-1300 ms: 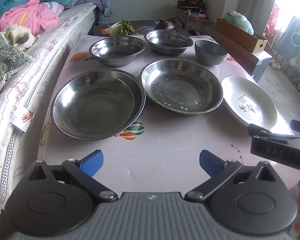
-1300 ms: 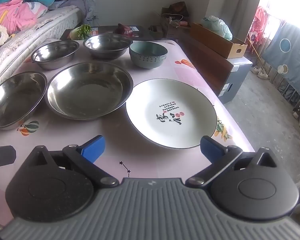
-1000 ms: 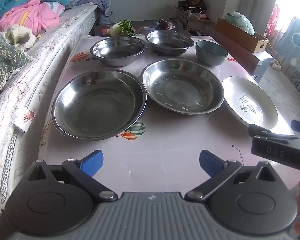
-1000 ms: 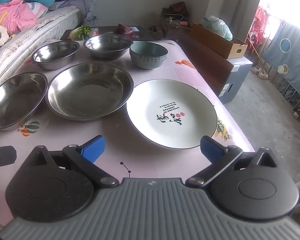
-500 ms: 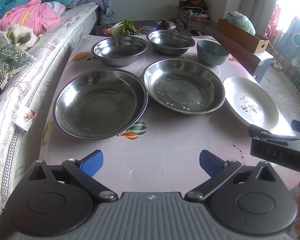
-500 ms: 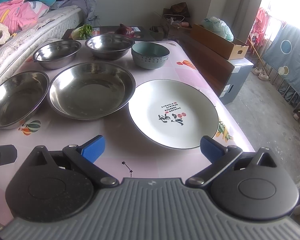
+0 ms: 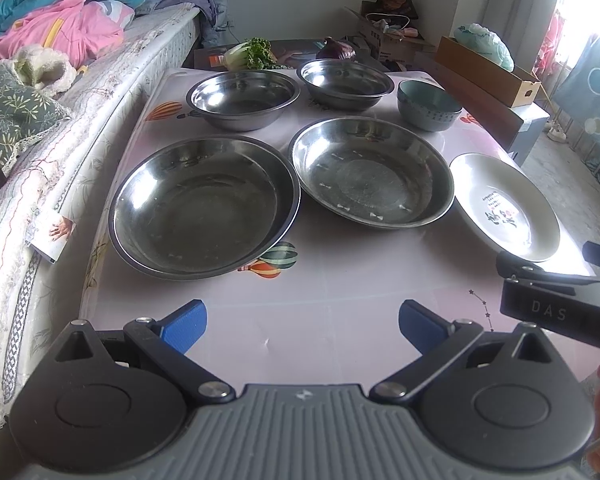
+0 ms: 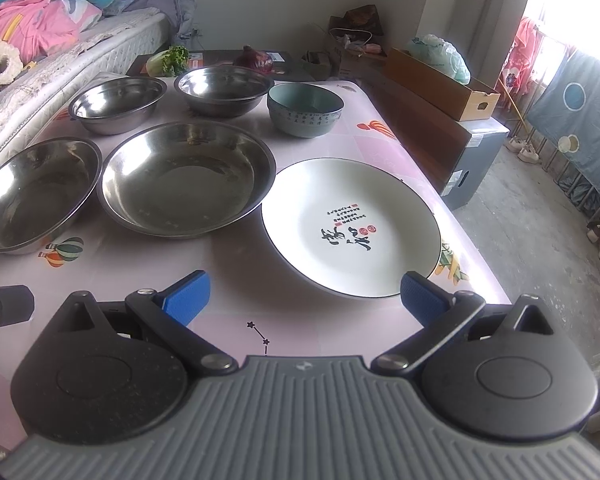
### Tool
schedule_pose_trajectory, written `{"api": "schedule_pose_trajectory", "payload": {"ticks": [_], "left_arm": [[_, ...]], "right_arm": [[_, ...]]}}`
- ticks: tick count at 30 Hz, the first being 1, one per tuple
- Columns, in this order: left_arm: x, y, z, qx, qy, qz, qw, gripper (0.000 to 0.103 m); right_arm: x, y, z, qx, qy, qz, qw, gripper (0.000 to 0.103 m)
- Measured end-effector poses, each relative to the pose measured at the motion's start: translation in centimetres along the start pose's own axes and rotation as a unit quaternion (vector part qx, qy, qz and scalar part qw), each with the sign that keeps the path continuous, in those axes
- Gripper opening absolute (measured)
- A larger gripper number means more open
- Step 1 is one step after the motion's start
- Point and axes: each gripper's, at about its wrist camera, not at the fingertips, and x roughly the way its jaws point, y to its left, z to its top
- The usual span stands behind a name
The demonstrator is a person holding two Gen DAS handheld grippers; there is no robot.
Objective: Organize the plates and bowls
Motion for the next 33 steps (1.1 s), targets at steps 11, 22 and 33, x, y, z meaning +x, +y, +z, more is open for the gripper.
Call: {"api": "schedule_pose_trajectory", "payload": {"ticks": [11, 22, 33], "left_arm": [[0.2, 0.3, -0.2, -0.015, 0.005, -0.019, 0.9997, 0.103], [0.5, 1.2, 0.0, -0.056, 0.012, -0.064, 0.9963, 0.103], [-0.2, 4.7, 1.8, -0.094, -0.053, -0.052, 0.9928, 0.103]], "right_arm": [[0.1, 0.2, -0.1, -0.002, 0.001, -0.001, 1.000, 0.102], [0.4, 0.1, -0.3, -0.001, 0.002, -0.001, 1.000, 0.102], [1.0, 0.0, -0.4, -0.012, -0.019, 0.004, 1.000, 0.102]]}}
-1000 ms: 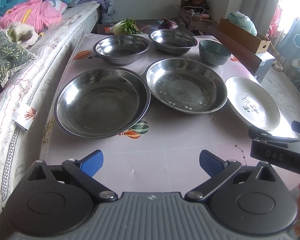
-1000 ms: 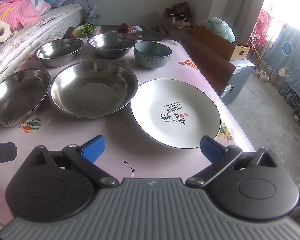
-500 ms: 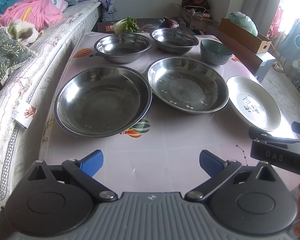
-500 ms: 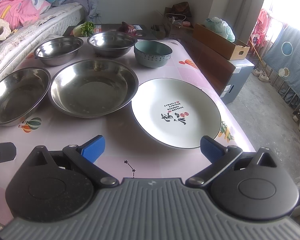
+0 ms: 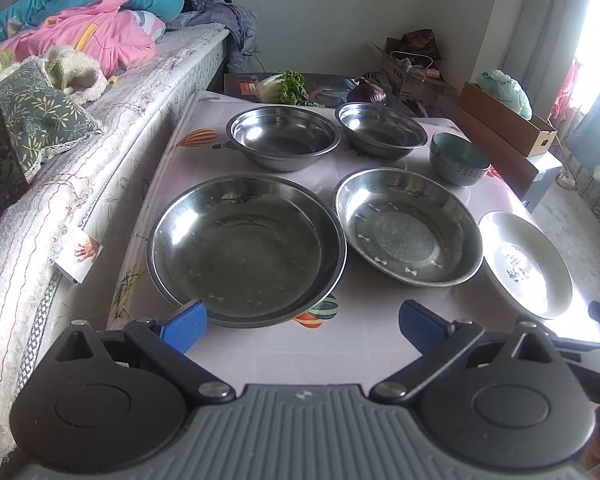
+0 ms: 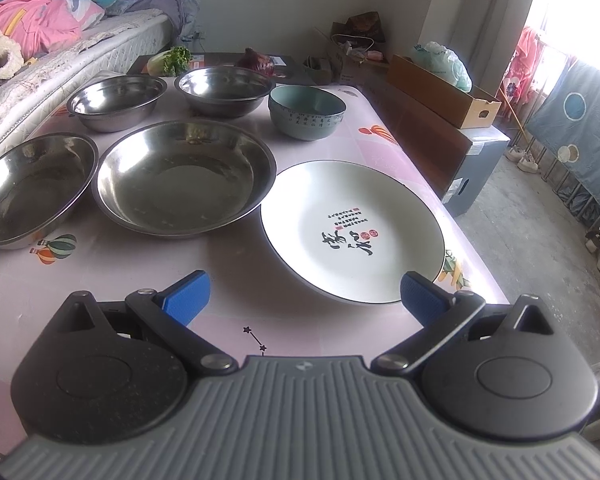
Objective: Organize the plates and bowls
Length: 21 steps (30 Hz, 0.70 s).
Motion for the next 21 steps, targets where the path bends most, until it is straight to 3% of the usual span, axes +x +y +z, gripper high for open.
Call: {"api": "schedule_pose_trajectory", "payload": {"ticks": [2, 7, 10, 12, 16, 21], "left_arm": [[0.0, 0.9, 0.6, -0.002, -0.032, 0.004, 0.9995, 0.103], [1.4, 3.1, 2.4, -0.010, -0.008, 0.030, 0.9995, 0.103], [2.7, 4.7, 3.9, -0.018, 0.004, 0.040, 0.9990, 0.103], [3.0, 6.0, 4.7, -0.020, -0.014, 0.042, 0.9988, 0.103], [4.4, 8.1, 7.2, -0.031, -0.029, 0.047, 0.9980, 0.103], [7.4, 9.7, 11.1, -0.006, -0.049, 0.075, 0.9959, 0.103]], "right_arm": [[0.1, -0.1, 0.2, -0.004, -0.006, 0.012, 1.000, 0.102], [0.0, -0.2, 2.4, -0.016, -0.028, 0.061, 0.998, 0.102], [-0.5, 0.0, 4.8, -0.031, -0.078, 0.093, 0.992, 0.102], [-0.4, 0.5, 6.3, -0.048, -0.110, 0.116, 0.986, 0.102], [0.8, 2.6, 11.1, -0.082, -0.145, 0.154, 0.974, 0.102], [4.6, 4.6, 18.1, -0.060, -0.138, 0.239, 0.959, 0.102]]}}
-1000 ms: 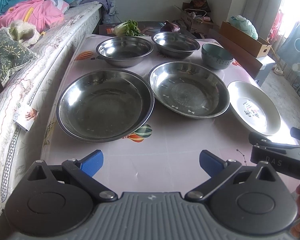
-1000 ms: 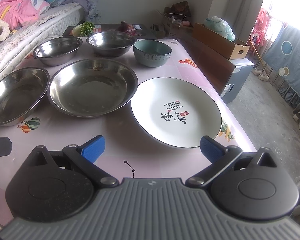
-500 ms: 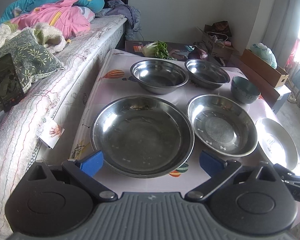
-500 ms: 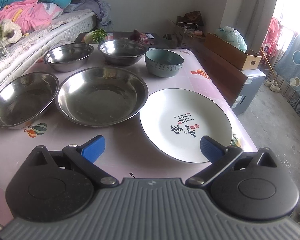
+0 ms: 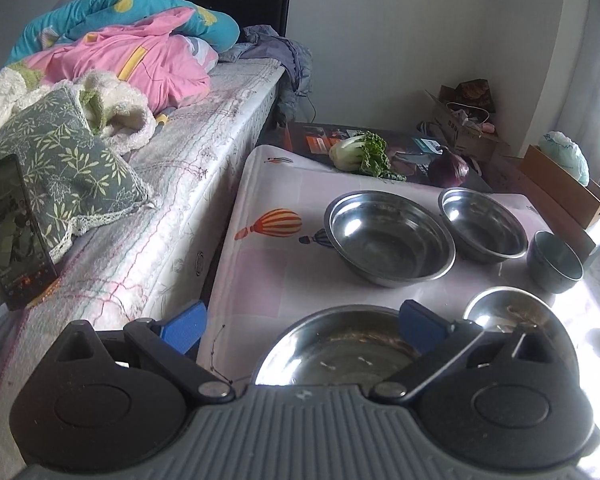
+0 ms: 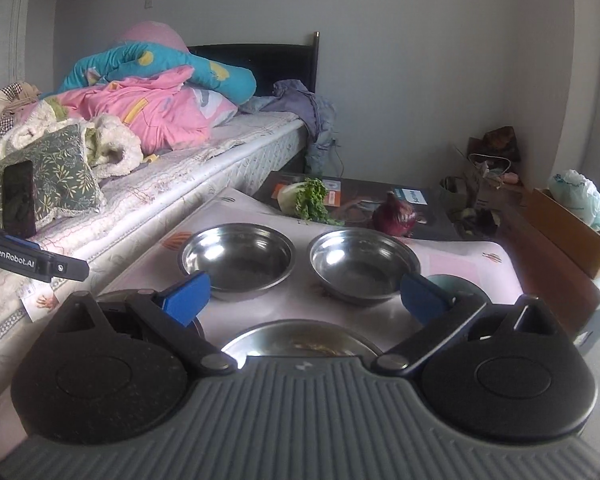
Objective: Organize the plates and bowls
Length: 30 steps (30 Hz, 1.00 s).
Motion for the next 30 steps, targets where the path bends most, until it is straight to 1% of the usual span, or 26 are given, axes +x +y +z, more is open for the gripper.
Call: {"api": "schedule_pose_trajectory", "payload": {"ticks": [1, 3, 5, 7, 8, 10, 11, 12, 13, 14, 16, 17, 18, 20, 22, 23, 25, 26, 28, 29, 30], "left_arm": [[1.0, 0.1, 0.7, 0.010, -0.006, 0.001, 0.9999, 0.103], [3.0, 0.2, 2.0, 0.026, -0.006, 0.008, 0.9996, 0.102], [5.2, 0.0, 3.1, 0.047, -0.003, 0.013, 0.9988, 0.102], [7.5, -0.1, 4.1, 0.061, 0.009, 0.016, 0.9980, 0.099], [8.7, -0.2, 4.6, 0.067, 0.019, 0.011, 0.9975, 0.099], [10.8, -0.2, 5.4, 0.069, 0.041, 0.005, 0.9968, 0.099], [11.9, -0.2, 5.7, 0.068, 0.052, 0.002, 0.9964, 0.098], [12.9, -0.2, 6.1, 0.064, 0.060, -0.003, 0.9961, 0.096], [13.7, -0.2, 6.4, 0.061, 0.065, -0.010, 0.9959, 0.091], [14.7, -0.1, 6.6, 0.055, 0.074, -0.016, 0.9956, 0.089], [16.1, -0.1, 7.1, 0.042, 0.089, -0.030, 0.9947, 0.078], [16.7, -0.2, 7.3, 0.038, 0.096, -0.039, 0.9939, 0.076], [17.3, -0.3, 7.5, 0.035, 0.102, -0.044, 0.9931, 0.071], [18.4, -0.6, 7.6, 0.034, 0.115, -0.045, 0.9917, 0.064], [19.1, -0.8, 7.7, 0.036, 0.128, -0.044, 0.9902, 0.049], [19.5, -1.0, 7.7, 0.035, 0.134, -0.047, 0.9892, 0.046], [20.1, -1.1, 7.7, 0.030, 0.146, -0.055, 0.9873, 0.031], [20.4, -1.0, 7.7, 0.025, 0.152, -0.058, 0.9863, 0.027], [20.7, -0.9, 7.7, 0.013, 0.160, -0.066, 0.9848, 0.015], [20.8, -0.8, 7.7, 0.005, 0.163, -0.073, 0.9840, 0.013], [20.8, -0.7, 7.8, 0.001, 0.164, -0.073, 0.9838, 0.013]], "right_arm": [[1.2, -0.2, 0.9, 0.011, 0.005, 0.013, 1.000, 0.102], [5.0, -1.0, 2.6, 0.036, 0.030, 0.042, 0.998, 0.102], [8.0, -1.5, 3.6, 0.053, 0.053, 0.053, 0.996, 0.102], [11.4, -1.9, 3.8, 0.074, 0.084, 0.065, 0.992, 0.100], [12.8, -2.1, 3.9, 0.084, 0.097, 0.072, 0.989, 0.098], [15.6, -2.3, 3.5, 0.105, 0.130, 0.080, 0.983, 0.090], [16.7, -2.4, 3.3, 0.113, 0.143, 0.084, 0.980, 0.088], [18.0, -2.6, 3.2, 0.123, 0.159, 0.087, 0.976, 0.083], [19.1, -2.7, 2.5, 0.133, 0.177, 0.089, 0.971, 0.075], [20.1, -2.9, 2.3, 0.140, 0.190, 0.088, 0.968, 0.071], [21.9, -2.9, 1.6, 0.148, 0.211, 0.080, 0.963, 0.060], [22.6, -3.1, 1.3, 0.151, 0.219, 0.078, 0.961, 0.058], [23.2, -3.2, 1.0, 0.155, 0.227, 0.077, 0.958, 0.053], [24.2, -3.5, 0.5, 0.162, 0.237, 0.075, 0.955, 0.048], [24.8, -4.0, 0.1, 0.172, 0.245, 0.073, 0.951, 0.042], [25.1, -4.2, 0.0, 0.176, 0.248, 0.074, 0.950, 0.039], [25.7, -4.5, -0.3, 0.181, 0.255, 0.079, 0.947, 0.031], [26.0, -4.5, -0.5, 0.183, 0.259, 0.081, 0.945, 0.029], [26.5, -4.6, -0.8, 0.189, 0.267, 0.087, 0.941, 0.022], [26.8, -4.6, -1.0, 0.192, 0.271, 0.091, 0.939, 0.020], [27.0, -4.6, -1.1, 0.196, 0.274, 0.095, 0.937, 0.018]]}}
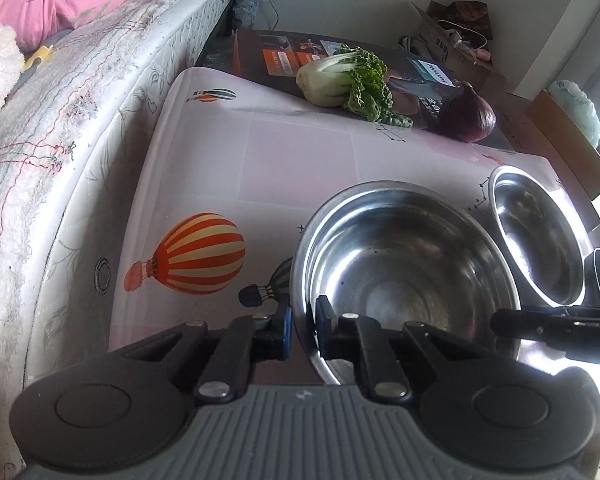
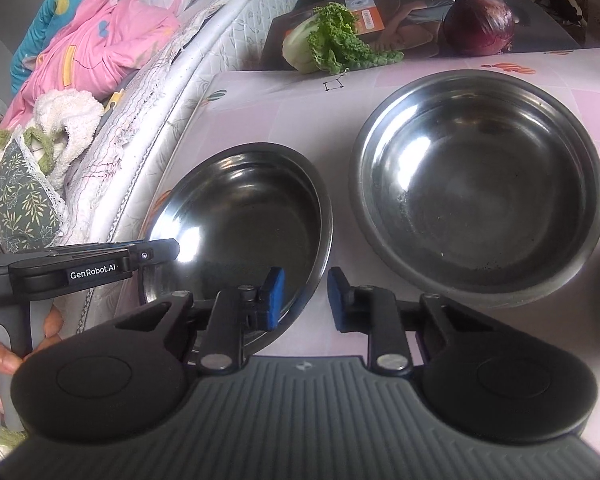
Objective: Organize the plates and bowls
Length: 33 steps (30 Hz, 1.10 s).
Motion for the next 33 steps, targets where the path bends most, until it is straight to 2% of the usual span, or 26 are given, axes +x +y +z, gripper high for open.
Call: {"api": "schedule_pose_trajectory", "payload": {"ticks": [7, 10, 15, 21, 33], "left_arm": [[-1.2, 0.4, -0.1, -0.013, 0.016, -0.003, 0.9998, 0.012], [-1.9, 0.6, -0.3, -0.012, 0.021, -0.010, 0.9997, 0.012], [-1.8, 0.8, 0.2, -0.009, 0.023, 0.000, 0.9997, 0.013], [-1.5, 0.3, 0.4, -0.001, 0.016, 0.013, 0.9998, 0.013], [-2.7, -0.5, 1.1, 0.001, -0.005, 0.015, 0.9999, 0.012]], "right_arm": [[-0.1, 0.3, -0.3, -0.006, 0.020, 0.018, 1.000, 0.017], [-0.5, 0.4, -0.3, -0.014, 0.021, 0.013, 1.000, 0.016], [-0.2, 0.1, 0.3, -0.003, 0.019, 0.009, 1.000, 0.016], [0.2, 0.3, 0.4, -0.006, 0.015, 0.006, 1.000, 0.011], [-0.4, 0.3, 1.2, -0.004, 0.004, 0.009, 1.000, 0.011]]}}
